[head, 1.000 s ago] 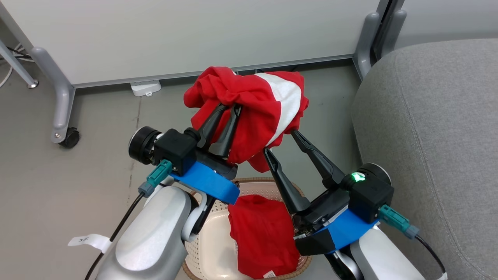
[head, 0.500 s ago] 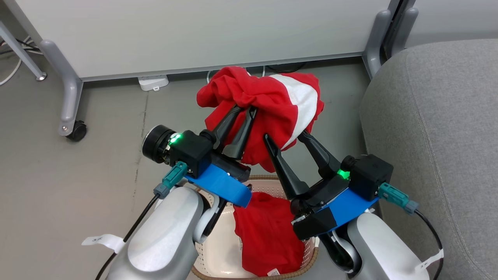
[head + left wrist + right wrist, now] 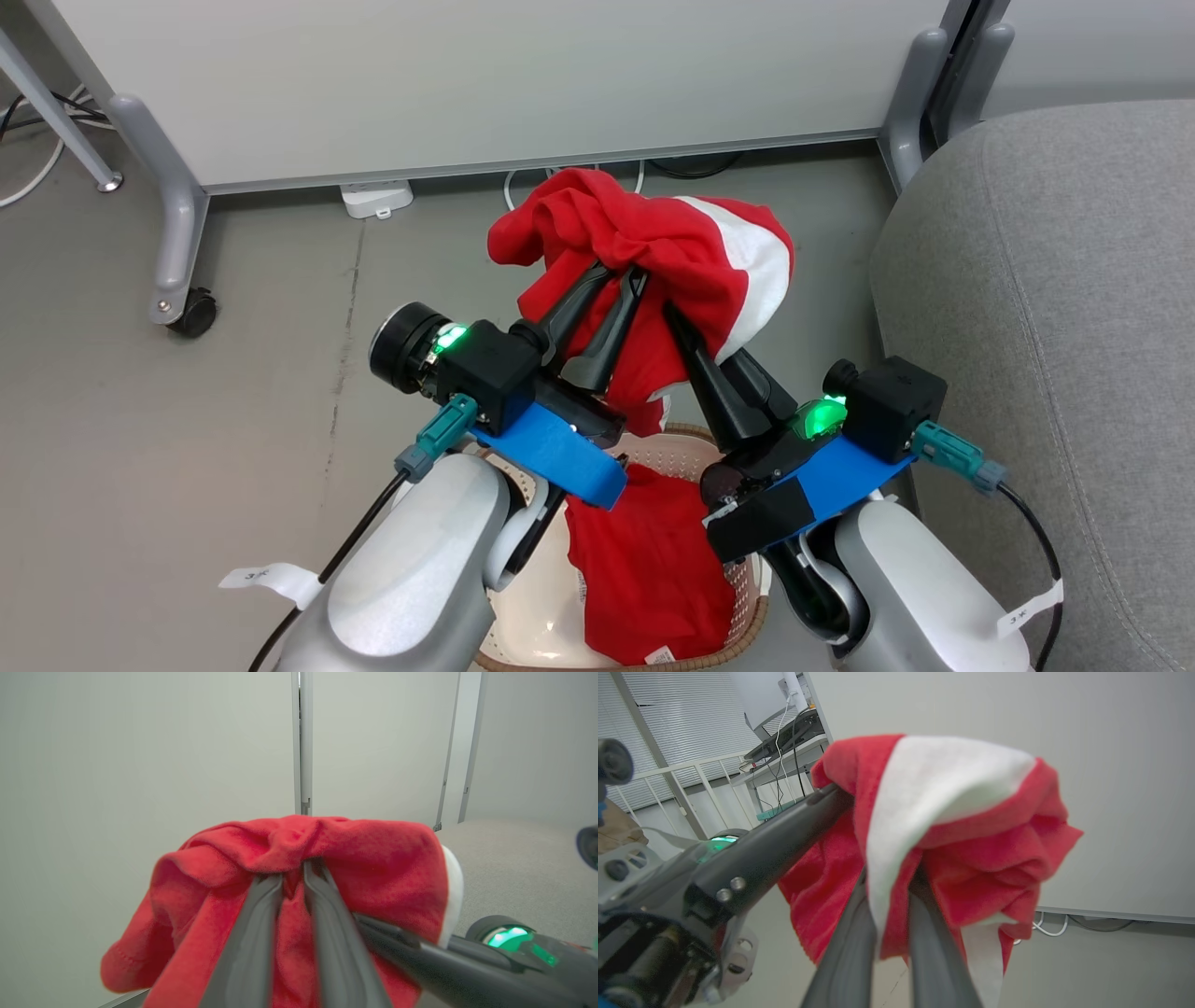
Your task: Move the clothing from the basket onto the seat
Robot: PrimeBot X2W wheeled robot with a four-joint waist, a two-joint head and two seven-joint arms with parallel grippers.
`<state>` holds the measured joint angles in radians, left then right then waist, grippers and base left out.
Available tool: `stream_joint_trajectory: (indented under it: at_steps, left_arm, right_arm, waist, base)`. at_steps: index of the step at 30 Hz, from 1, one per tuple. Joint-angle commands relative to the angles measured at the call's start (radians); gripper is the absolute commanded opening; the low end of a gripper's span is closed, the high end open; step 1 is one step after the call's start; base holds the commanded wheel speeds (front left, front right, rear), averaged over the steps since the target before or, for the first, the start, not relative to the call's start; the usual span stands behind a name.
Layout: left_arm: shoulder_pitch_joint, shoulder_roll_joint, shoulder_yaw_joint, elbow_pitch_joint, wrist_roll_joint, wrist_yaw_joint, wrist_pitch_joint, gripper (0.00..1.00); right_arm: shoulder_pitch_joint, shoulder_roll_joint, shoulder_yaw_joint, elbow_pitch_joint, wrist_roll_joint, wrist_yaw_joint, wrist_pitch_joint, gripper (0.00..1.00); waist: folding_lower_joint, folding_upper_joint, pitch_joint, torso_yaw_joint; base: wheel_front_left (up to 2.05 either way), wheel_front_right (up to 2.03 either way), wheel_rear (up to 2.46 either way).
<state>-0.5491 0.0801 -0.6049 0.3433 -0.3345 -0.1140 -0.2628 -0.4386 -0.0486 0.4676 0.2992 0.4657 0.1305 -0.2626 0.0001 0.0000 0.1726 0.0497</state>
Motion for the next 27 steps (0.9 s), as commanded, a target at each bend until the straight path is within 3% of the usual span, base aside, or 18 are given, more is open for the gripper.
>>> stream_joint_trajectory:
  at_steps: [1,23,24,25,27]
  left_arm:
    - [-0.004,-0.002,0.002,0.001,0.002,-0.003,-0.003,0.0]
    - [0.007,-0.007,0.019,0.015,0.017,-0.01,-0.003,0.0]
    - [0.007,-0.008,0.02,0.016,0.016,-0.01,-0.003,0.3]
    - [0.006,-0.008,0.023,0.018,0.017,-0.01,-0.003,1.0]
    - [0.005,-0.008,0.026,0.022,0.019,-0.011,-0.003,1.0]
  right_arm:
    - [-0.01,-0.003,0.001,0.005,-0.001,0.0,-0.003,0.0]
    - [-0.006,-0.003,0.002,0.0,-0.017,0.0,-0.003,0.0]
    - [-0.006,-0.003,0.002,-0.001,-0.018,0.0,-0.003,0.0]
    - [-0.006,-0.003,0.002,-0.002,-0.019,0.0,-0.003,0.0]
    - [-0.007,-0.003,0.003,-0.004,-0.02,0.0,-0.003,0.0]
  waist:
    - [-0.0001,0.0,-0.001,-0.001]
    - [-0.0001,0.0,-0.007,-0.003]
    - [-0.0001,0.0,-0.007,-0.003]
    - [-0.0001,0.0,-0.006,-0.004]
    - [-0.0001,0.0,-0.006,-0.004]
  base:
    - [0.0,0.0,0.0]
    - [0.0,0.0,0.0]
    - [0.0,0.0,0.0]
    - [0.0,0.0,0.0]
    - [0.0,0.0,0.0]
